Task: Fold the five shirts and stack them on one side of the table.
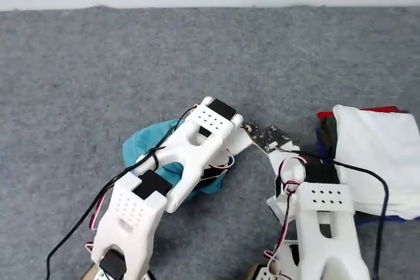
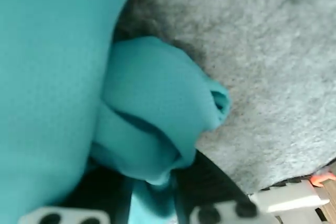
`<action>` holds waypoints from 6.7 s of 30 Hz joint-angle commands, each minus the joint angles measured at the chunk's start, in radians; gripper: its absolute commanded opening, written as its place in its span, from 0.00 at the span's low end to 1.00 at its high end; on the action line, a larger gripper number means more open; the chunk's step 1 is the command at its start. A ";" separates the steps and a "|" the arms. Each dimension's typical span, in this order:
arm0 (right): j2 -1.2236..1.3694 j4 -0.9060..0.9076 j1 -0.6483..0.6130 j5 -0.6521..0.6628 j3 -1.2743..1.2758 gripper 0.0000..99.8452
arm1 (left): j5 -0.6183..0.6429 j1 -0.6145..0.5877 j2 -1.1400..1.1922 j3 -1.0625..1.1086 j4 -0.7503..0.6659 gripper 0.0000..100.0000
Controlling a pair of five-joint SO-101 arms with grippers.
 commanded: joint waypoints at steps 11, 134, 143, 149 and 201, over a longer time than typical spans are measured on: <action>-0.004 -0.030 -0.004 -0.052 -0.002 0.31 | -0.015 0.040 0.097 0.012 0.017 0.01; -0.005 -0.487 0.001 -0.144 0.319 0.31 | -0.215 -0.077 -1.069 0.251 -0.078 0.13; -0.004 -0.487 -0.001 -0.144 0.319 0.31 | -0.215 -0.086 -1.071 0.237 -0.077 0.33; -0.004 -0.487 -0.001 -0.144 0.319 0.31 | -0.210 -0.153 -1.069 0.127 -0.002 0.33; -0.013 -0.487 0.447 -0.222 0.183 0.31 | -0.213 0.031 -0.325 0.478 -0.324 0.01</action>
